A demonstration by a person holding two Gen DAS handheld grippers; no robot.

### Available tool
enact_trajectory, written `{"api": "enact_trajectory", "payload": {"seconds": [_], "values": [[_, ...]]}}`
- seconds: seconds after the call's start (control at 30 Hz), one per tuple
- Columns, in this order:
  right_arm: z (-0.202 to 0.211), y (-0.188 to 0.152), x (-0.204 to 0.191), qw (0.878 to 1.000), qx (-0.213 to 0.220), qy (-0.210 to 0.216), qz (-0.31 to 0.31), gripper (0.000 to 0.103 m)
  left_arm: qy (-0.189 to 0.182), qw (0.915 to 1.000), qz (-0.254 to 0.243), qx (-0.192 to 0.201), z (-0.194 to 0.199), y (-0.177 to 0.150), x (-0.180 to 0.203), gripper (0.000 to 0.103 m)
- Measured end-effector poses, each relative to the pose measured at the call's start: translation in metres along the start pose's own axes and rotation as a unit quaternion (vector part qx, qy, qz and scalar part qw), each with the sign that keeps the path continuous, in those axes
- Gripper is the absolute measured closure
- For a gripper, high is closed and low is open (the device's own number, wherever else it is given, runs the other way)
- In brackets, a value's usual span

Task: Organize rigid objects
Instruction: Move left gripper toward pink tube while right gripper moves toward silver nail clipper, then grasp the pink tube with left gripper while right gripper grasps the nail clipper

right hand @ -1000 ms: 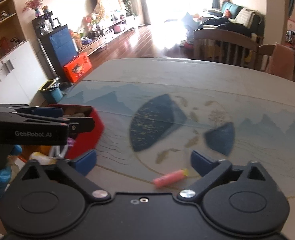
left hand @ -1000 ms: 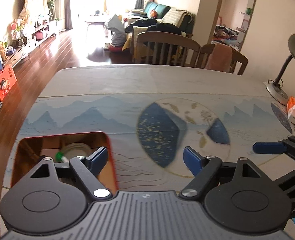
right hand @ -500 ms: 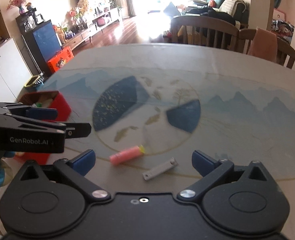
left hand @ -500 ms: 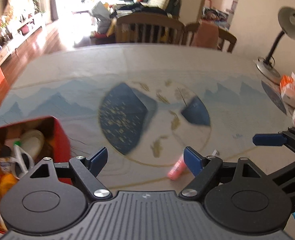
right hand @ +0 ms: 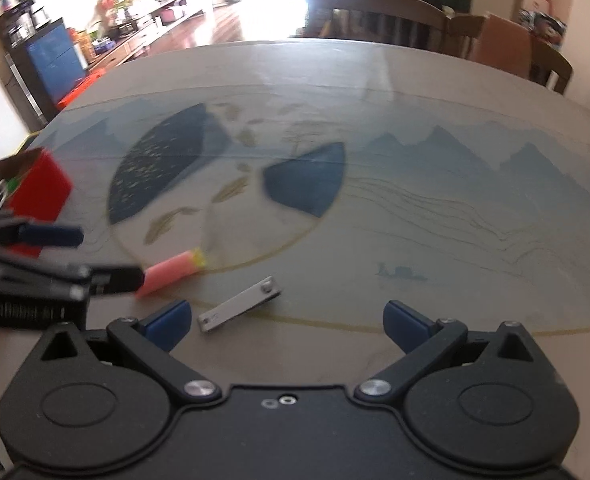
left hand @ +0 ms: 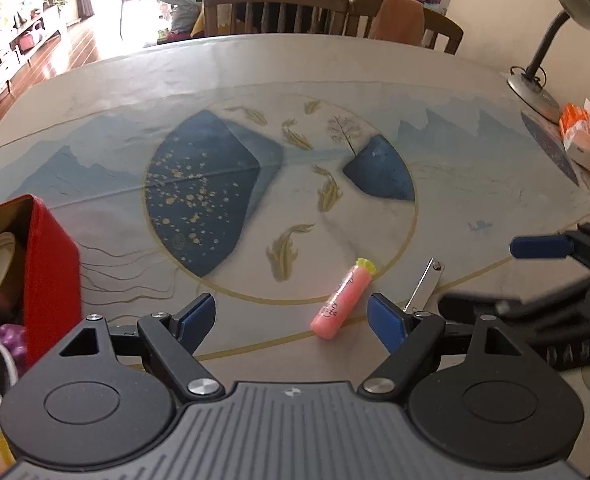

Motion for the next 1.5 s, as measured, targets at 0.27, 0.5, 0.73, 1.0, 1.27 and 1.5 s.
{"api": "enact_trajectory", "payload": {"seconds": [0.27, 0.5, 0.73, 1.0, 1.27, 1.5], "values": [[-0.013, 0.005, 0.007, 1.000, -0.005, -0.012, -0.015, 0.005, 0.001, 0.9998, 0.022, -0.005, -0.013, 0.001, -0.010, 0.020], [-0.021, 0.010, 0.010, 0.999, -0.014, -0.013, -0.033, 0.011, 0.013, 0.9999, -0.003, -0.007, -0.019, -0.003, -0.005, 0.020], [-0.027, 0.007, 0.011, 0.999, -0.021, -0.019, -0.034, 0.021, 0.011, 0.9992, -0.038, -0.001, -0.022, -0.006, 0.008, 0.021], [-0.018, -0.001, 0.004, 1.000, -0.009, -0.004, -0.006, 0.043, -0.001, 0.9958, -0.091, 0.008, -0.021, -0.007, 0.027, 0.040], [-0.007, -0.015, 0.008, 0.998, -0.001, -0.019, 0.052, 0.079, -0.008, 0.9952, -0.097, 0.008, -0.022, -0.001, 0.031, 0.052], [-0.005, -0.017, 0.014, 0.999, 0.001, -0.015, 0.038, 0.092, -0.006, 0.9955, -0.094, 0.007, -0.026, 0.006, 0.039, 0.077]]}}
Point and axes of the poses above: each gripper's, at about its wrist camera, not at the fingertips, and z roughly against the way its jaws point, x to its right, y to its top, the point moved 9 cm from there along -z, roughly the way its jaws point, and after that the axes turned 2 degrees about -z, right-handed, at the moved point
